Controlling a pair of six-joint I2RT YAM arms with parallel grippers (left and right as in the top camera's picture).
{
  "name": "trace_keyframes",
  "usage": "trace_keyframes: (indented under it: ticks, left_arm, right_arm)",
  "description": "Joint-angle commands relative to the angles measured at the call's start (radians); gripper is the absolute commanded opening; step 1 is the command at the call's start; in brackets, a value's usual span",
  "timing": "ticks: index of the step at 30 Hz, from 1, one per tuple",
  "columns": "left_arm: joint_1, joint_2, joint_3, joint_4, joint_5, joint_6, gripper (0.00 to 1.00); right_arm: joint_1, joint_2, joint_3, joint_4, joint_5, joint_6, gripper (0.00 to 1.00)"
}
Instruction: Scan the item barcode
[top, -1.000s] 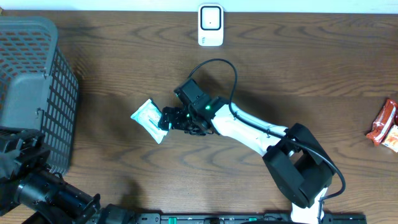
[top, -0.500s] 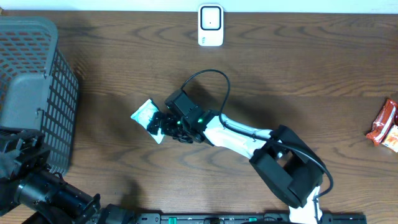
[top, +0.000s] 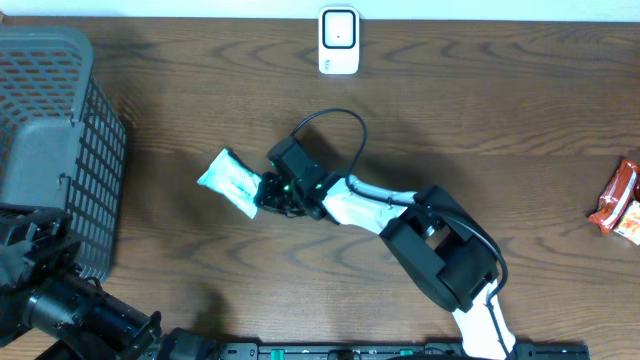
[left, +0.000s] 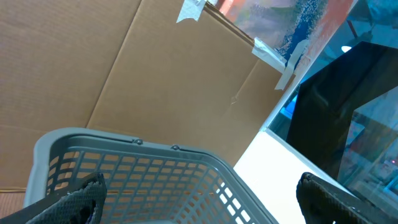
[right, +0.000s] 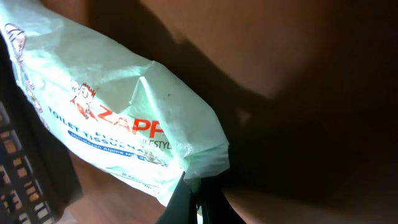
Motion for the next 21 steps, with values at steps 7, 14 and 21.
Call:
trace_keyframes:
  ticks: [7,14,21]
  left_arm:
    - [0.005,-0.007,0.007,0.005,-0.01,0.006,0.98]
    - [0.005,-0.007,0.007,0.005,-0.01,0.006,0.98]
    - [0.005,-0.007,0.007,0.005,-0.01,0.006,0.98]
  right_arm:
    - [-0.066,-0.162,-0.063,-0.259,0.311,-0.24,0.01]
    - [-0.029,-0.36,-0.064,-0.579,0.402,-0.322,0.01]
    - [-0.027,-0.394,-0.064,-0.713,0.372,-0.394,0.01]
